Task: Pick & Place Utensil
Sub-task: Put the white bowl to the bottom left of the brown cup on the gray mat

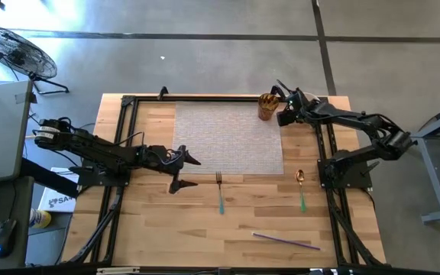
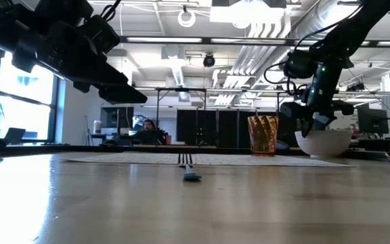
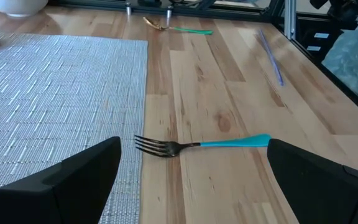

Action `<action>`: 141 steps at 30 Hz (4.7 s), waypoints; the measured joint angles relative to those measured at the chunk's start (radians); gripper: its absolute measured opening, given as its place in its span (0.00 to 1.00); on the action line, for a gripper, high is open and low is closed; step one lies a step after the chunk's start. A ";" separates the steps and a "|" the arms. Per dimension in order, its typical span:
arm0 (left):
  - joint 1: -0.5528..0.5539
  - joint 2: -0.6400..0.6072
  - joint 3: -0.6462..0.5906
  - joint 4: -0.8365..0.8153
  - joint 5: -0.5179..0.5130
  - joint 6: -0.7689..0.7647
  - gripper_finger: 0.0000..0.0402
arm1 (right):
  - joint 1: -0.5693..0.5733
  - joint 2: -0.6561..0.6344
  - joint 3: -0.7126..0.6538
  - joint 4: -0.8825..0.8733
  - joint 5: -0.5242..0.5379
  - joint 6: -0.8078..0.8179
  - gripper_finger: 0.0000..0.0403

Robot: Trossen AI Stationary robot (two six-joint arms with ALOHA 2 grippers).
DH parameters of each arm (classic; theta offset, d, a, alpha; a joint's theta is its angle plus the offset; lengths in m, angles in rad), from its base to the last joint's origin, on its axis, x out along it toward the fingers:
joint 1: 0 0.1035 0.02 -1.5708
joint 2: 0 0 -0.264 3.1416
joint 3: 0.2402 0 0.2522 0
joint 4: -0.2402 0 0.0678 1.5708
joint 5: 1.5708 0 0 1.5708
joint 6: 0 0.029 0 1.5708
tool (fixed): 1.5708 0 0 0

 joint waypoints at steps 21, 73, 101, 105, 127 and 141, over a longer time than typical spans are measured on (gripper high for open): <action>0.000 0.000 0.000 0.000 0.000 0.000 0.99 | 0.001 -0.001 0.000 0.019 -0.003 -0.001 0.14; 0.000 0.000 0.000 0.000 0.000 0.000 0.99 | 0.116 -0.126 0.025 -0.322 -0.044 -0.006 0.01; 0.000 0.000 0.000 -0.001 0.000 0.000 0.99 | 0.839 -0.040 0.406 -0.510 0.051 0.453 0.01; 0.000 0.000 0.000 -0.006 0.000 0.000 0.99 | 0.864 0.080 0.495 -0.515 0.048 0.414 0.01; 0.000 0.000 0.000 -0.007 0.000 0.000 0.99 | 0.765 0.726 1.182 -0.561 -0.047 -0.152 0.01; 0.000 0.000 0.000 -0.007 0.000 0.000 0.99 | 0.700 0.825 1.191 -0.504 -0.052 -0.209 0.03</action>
